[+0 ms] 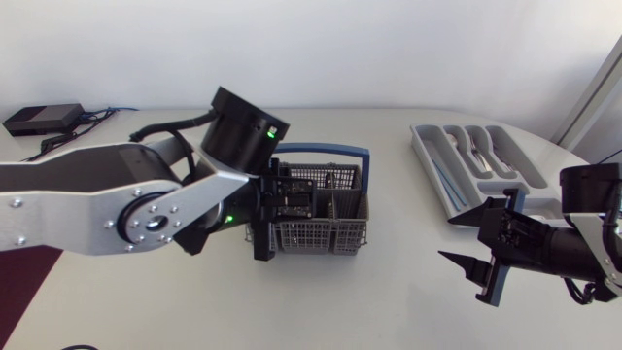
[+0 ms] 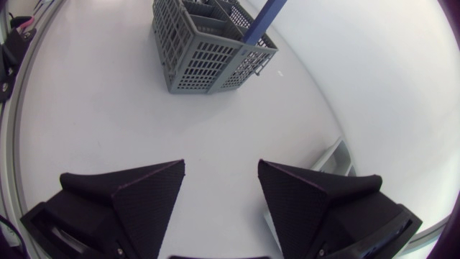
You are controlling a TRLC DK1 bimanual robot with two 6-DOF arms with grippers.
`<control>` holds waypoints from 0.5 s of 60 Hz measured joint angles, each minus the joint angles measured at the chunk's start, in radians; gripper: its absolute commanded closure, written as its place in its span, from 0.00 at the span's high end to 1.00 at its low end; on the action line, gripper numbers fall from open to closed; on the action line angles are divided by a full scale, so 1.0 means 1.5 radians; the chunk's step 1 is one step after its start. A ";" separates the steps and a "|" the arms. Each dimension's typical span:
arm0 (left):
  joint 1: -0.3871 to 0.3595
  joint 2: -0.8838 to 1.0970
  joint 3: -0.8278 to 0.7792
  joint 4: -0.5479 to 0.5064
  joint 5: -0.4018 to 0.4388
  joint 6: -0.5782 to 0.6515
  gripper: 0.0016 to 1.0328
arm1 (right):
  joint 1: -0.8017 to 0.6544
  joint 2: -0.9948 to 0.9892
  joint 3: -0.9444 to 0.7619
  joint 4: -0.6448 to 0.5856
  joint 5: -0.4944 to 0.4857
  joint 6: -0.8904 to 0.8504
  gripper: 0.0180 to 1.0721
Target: Unload the cutlery basket into the drawer organizer.
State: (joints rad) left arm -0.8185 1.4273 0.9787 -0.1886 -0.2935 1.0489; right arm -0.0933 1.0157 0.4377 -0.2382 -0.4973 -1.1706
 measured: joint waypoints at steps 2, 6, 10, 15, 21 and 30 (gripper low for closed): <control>0.000 -0.008 0.003 -0.009 0.000 0.000 0.03 | 0.002 -0.004 0.000 0.000 0.000 0.004 0.71; -0.002 -0.025 0.011 -0.032 0.000 -0.001 0.03 | 0.009 -0.015 0.000 0.000 0.002 0.017 0.71; -0.004 -0.046 0.022 -0.060 0.000 -0.003 0.03 | 0.018 -0.028 0.000 -0.001 0.002 0.035 0.71; -0.010 -0.067 0.042 -0.092 0.000 -0.019 0.03 | 0.033 -0.051 0.000 -0.001 0.002 0.064 0.71; -0.018 -0.092 0.064 -0.109 0.000 -0.042 0.03 | 0.055 -0.082 0.000 -0.004 0.002 0.099 0.71; -0.026 -0.117 0.077 -0.113 0.000 -0.078 0.03 | 0.094 -0.136 0.000 -0.018 0.010 0.161 0.71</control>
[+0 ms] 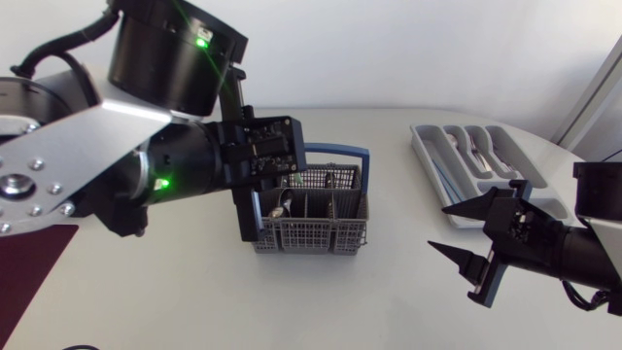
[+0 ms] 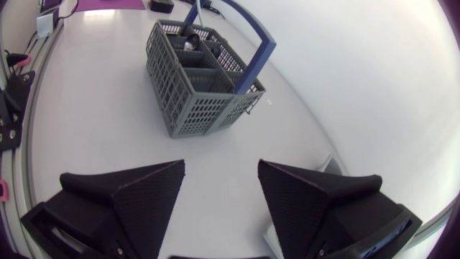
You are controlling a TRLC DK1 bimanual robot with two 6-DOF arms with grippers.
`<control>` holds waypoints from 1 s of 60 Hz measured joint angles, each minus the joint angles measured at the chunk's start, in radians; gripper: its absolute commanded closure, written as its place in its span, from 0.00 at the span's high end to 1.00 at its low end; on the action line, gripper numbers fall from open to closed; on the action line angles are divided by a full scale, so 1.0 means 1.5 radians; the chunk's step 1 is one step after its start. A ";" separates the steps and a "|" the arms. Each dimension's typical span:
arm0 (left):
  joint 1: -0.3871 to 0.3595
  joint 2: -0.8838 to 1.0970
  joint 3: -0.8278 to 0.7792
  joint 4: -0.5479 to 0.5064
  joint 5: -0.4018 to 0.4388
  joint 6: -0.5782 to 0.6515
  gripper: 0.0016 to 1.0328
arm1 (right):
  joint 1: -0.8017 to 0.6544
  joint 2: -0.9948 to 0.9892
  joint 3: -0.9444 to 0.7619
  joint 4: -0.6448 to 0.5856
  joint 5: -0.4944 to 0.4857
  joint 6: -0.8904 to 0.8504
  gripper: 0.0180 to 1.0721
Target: Unload the cutlery basket into the drawer organizer.
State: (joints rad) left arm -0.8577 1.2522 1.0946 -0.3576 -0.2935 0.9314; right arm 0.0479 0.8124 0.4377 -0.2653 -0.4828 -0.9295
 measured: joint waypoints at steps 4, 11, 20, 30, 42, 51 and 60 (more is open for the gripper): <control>-0.004 -0.001 0.006 -0.011 0.001 -0.032 0.03 | 0.023 -0.026 0.000 0.000 0.008 0.034 0.71; -0.016 0.004 0.020 -0.026 0.004 -0.112 0.03 | 0.083 -0.070 0.000 0.000 0.036 0.100 0.71; -0.028 0.044 0.048 -0.029 0.023 -0.227 0.03 | 0.172 -0.093 0.000 0.011 0.089 0.184 0.71; -0.028 0.092 0.079 -0.038 0.051 -0.339 0.03 | 0.251 -0.093 0.000 0.052 0.157 0.249 0.71; -0.027 0.132 0.126 -0.048 0.086 -0.448 0.03 | 0.332 -0.072 0.000 0.114 0.241 0.304 0.70; -0.019 0.155 0.161 -0.066 0.130 -0.508 0.03 | 0.379 -0.035 0.000 0.164 0.288 0.337 0.70; -0.007 0.181 0.196 -0.096 0.163 -0.553 0.03 | 0.418 0.018 0.002 0.221 0.346 0.351 0.63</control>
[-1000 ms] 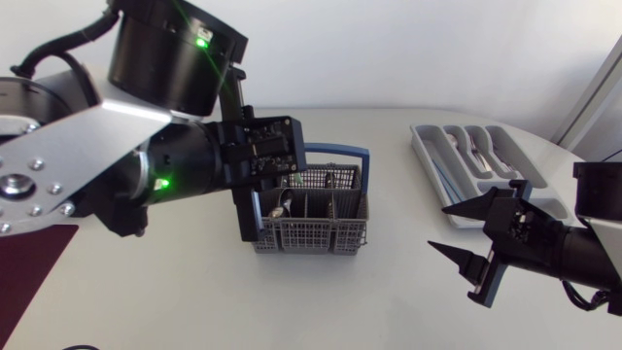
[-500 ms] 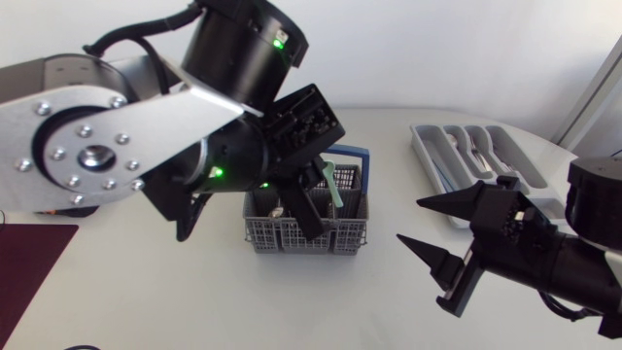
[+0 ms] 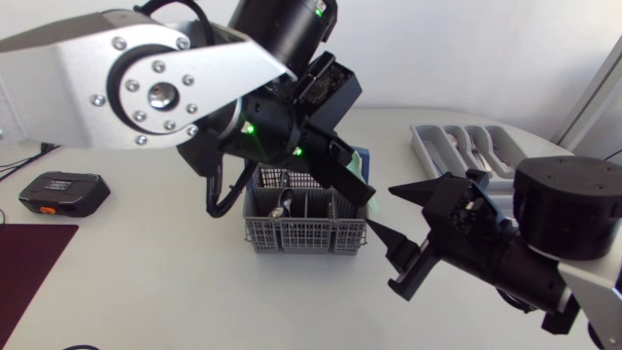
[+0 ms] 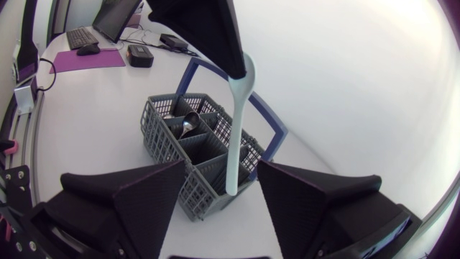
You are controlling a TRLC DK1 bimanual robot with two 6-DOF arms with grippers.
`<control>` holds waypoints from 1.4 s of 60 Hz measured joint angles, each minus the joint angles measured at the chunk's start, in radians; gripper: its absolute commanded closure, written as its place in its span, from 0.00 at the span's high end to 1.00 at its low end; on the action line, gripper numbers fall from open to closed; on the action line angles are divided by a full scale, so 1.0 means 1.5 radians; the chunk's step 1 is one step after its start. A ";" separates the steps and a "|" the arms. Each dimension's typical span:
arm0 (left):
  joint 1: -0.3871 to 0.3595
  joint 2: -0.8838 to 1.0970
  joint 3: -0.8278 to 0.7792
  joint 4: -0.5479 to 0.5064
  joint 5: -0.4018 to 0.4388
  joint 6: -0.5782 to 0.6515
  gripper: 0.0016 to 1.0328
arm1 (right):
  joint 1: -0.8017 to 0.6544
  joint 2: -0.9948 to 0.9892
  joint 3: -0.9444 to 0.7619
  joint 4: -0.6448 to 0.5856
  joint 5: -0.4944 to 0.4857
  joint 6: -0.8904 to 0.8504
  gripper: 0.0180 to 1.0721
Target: Unload the cutlery basket into the drawer organizer.
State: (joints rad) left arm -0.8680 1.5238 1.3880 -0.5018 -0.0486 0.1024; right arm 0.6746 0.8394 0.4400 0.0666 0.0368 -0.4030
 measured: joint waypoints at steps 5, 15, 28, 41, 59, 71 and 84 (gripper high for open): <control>0.002 0.012 0.011 -0.009 0.011 -0.017 0.03 | 0.015 0.030 0.006 0.027 0.030 0.001 0.59; 0.004 0.022 0.022 -0.026 0.027 -0.042 0.03 | 0.039 0.091 0.023 0.093 0.101 -0.002 0.51; 0.033 0.038 0.040 -0.036 0.074 -0.076 0.03 | 0.047 0.157 0.045 0.137 0.135 -0.013 0.41; 0.050 0.047 0.043 -0.046 0.093 -0.091 0.03 | 0.048 0.183 0.052 0.153 0.149 -0.016 0.26; 0.051 0.050 0.044 -0.047 0.105 -0.104 0.03 | 0.057 0.196 0.068 0.165 0.154 -0.019 0.14; 0.054 0.050 0.044 -0.047 0.109 -0.106 0.03 | 0.057 0.197 0.068 0.166 0.159 -0.018 0.10; 0.054 0.050 0.044 -0.047 0.110 -0.106 0.03 | 0.057 0.197 0.068 0.165 0.164 -0.018 0.09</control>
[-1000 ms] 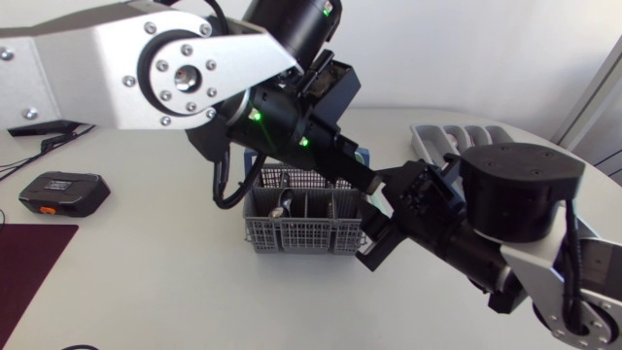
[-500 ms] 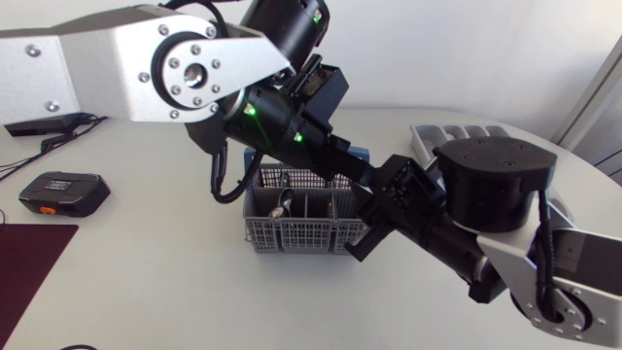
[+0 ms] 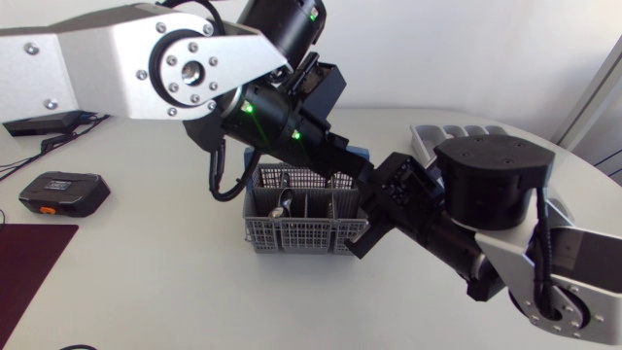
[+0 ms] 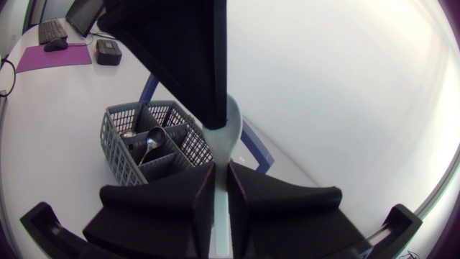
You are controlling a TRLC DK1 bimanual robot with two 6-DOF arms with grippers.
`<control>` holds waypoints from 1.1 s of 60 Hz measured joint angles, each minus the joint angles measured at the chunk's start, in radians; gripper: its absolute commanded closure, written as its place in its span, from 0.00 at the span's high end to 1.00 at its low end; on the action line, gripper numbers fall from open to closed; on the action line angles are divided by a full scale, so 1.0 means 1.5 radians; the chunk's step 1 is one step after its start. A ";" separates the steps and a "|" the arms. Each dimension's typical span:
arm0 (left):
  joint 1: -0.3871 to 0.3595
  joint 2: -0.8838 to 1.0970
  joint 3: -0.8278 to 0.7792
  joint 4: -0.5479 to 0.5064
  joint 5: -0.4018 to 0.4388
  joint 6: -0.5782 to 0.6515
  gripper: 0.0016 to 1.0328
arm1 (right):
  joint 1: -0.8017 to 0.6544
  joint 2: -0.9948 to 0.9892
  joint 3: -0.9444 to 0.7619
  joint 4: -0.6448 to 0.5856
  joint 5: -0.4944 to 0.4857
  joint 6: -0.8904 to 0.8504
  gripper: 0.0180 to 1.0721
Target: Unload the cutlery basket into the drawer organizer.
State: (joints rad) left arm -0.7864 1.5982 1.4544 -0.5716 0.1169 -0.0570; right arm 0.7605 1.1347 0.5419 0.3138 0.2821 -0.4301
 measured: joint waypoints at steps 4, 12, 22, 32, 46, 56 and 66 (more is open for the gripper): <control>0.000 0.000 0.000 0.000 0.002 0.000 0.05 | 0.000 0.000 0.000 0.000 0.000 0.000 0.09; 0.001 0.000 0.000 0.000 0.005 0.000 0.15 | 0.000 0.000 0.000 0.000 -0.001 0.000 0.08; 0.001 0.000 0.000 -0.003 0.007 0.000 0.34 | 0.001 0.000 0.000 0.000 -0.010 0.000 0.08; 0.001 0.000 0.000 -0.002 0.012 0.000 0.56 | 0.006 0.000 0.000 -0.002 -0.017 -0.001 0.08; 0.023 -0.010 0.000 0.009 0.012 0.000 0.70 | 0.007 -0.005 -0.006 -0.015 -0.045 -0.001 0.08; 0.061 -0.049 0.000 0.040 0.009 0.000 0.69 | -0.021 -0.023 -0.026 -0.038 -0.099 -0.005 0.08; 0.087 -0.088 -0.004 0.073 -0.019 0.003 0.69 | -0.115 -0.048 -0.043 -0.075 -0.206 -0.031 0.09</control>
State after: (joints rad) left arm -0.6552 1.4666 1.4490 -0.4622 0.0883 -0.0525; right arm 0.5884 1.0634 0.4767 0.2016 -0.0265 -0.4759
